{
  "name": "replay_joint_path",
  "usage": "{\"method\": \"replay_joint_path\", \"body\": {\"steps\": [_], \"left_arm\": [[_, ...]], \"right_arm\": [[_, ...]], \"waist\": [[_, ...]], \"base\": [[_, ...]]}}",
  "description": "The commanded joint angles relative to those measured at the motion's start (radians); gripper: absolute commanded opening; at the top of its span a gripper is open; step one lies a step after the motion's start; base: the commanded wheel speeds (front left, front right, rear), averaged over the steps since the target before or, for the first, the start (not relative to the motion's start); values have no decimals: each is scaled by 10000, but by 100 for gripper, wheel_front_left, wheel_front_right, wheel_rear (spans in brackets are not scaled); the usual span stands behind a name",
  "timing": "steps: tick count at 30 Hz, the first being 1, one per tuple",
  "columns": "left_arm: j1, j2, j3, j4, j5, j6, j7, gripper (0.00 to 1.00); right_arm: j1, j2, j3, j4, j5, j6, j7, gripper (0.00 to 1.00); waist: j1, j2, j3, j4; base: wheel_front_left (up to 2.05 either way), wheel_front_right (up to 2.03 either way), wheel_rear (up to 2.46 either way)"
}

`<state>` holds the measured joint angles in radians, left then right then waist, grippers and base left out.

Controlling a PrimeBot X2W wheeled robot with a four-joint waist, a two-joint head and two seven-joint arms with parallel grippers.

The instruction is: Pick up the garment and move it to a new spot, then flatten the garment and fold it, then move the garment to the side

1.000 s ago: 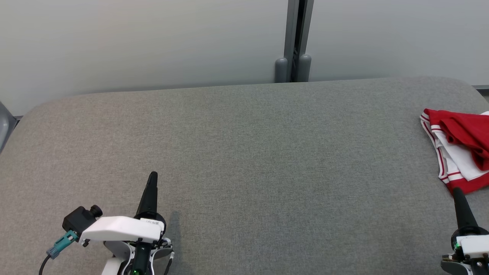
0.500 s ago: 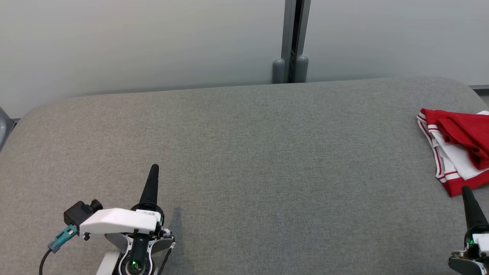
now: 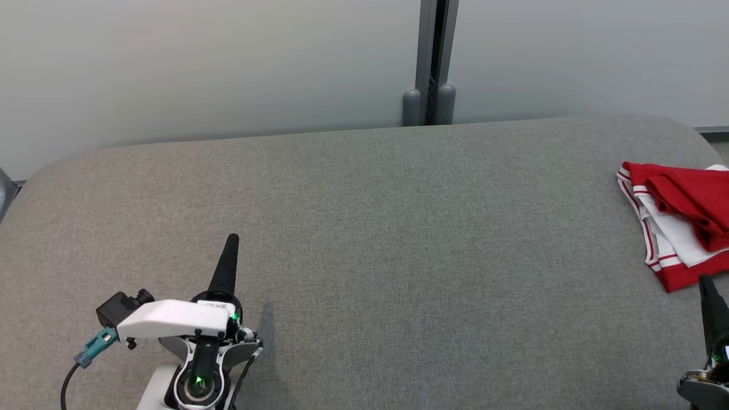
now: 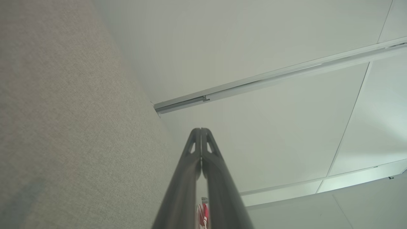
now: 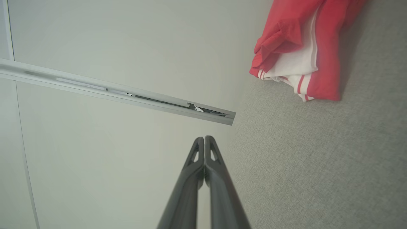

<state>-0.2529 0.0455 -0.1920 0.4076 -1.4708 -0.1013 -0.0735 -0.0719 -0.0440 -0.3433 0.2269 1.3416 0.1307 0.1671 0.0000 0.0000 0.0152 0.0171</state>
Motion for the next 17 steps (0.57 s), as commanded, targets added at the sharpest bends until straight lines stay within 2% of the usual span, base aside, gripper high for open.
{"method": "replay_joint_path", "body": {"steps": [1,17], "left_arm": [[-229,55,-7,23,-170,-68,33,0],[-568,65,-80,235,-1303,-221,230,0]], "right_arm": [[-123,-103,-80,-28,229,1,105,0],[-217,-116,-465,36,1443,1,537,0]], "waist": [[0,0,-3,-6],[0,0,-50,-95]], "base": [[0,0,0],[0,0,0]]}}
